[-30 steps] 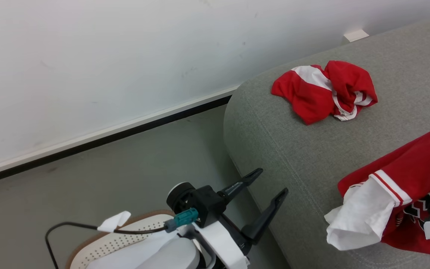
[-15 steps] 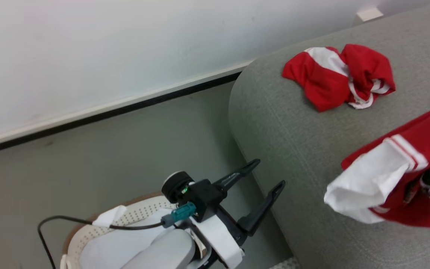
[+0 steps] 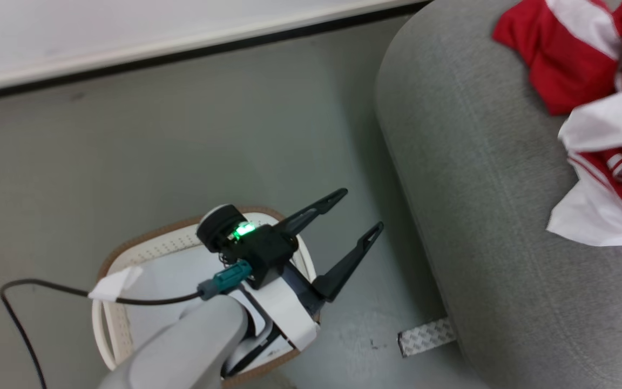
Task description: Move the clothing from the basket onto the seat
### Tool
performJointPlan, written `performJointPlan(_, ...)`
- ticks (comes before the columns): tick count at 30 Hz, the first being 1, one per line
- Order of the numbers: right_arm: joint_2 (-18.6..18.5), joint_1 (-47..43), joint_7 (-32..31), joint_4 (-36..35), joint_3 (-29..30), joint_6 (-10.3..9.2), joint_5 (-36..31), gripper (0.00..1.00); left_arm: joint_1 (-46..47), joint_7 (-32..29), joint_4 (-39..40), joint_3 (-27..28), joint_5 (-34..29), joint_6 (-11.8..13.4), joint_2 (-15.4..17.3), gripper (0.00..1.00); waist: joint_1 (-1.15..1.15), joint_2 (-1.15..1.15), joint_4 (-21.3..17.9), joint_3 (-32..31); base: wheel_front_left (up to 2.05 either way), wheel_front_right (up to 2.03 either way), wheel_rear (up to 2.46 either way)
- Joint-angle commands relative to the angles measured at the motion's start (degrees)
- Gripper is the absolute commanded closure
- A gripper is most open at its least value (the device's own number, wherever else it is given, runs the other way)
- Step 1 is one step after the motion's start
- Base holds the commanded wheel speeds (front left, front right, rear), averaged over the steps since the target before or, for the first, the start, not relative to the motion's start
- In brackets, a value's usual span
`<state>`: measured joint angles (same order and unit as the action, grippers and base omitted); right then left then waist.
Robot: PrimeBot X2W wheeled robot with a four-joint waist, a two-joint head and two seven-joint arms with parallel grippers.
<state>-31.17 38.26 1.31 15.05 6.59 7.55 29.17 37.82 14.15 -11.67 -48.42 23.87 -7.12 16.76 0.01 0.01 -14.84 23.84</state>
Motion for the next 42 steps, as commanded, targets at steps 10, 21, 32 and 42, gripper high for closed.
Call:
performJointPlan(10, -1.21, 10.1, -9.49, 16.65, -2.51, -0.14, -5.74, 1.0, 2.64, -0.68, 2.97, 0.94, -1.1, -0.02, 3.33, 0.0, -0.01, -0.01, 2.44, 10.35, 0.0, 0.0, 0.0)
performJointPlan(21, -0.27, 14.26, -14.07, 25.91, -5.67, -0.14, -7.92, 0.85, 3.08, -0.05, 2.0, 1.23, -0.35, 0.13, 3.45, 0.0, -0.01, -0.01, 2.13, 10.48, 0.0, 0.0, 0.0)
performJointPlan(32, -2.99, 11.77, -12.1, 29.3, -11.4, -0.13, -7.08, 0.0, -0.02, 0.65, -1.08, 1.26, 1.0, 0.73, 1.13, 0.0, -0.01, -0.01, 2.61, 2.01, 0.0, 0.0, 0.0)
performJointPlan(42, -8.08, 3.83, -7.95, 22.33, -20.95, -0.14, -0.79, 0.0, -5.42, 1.01, -3.87, 6.15, 3.21, 2.39, -1.85, 0.0, -0.01, -0.01, 5.24, -10.77, 0.0, 0.0, 0.0)
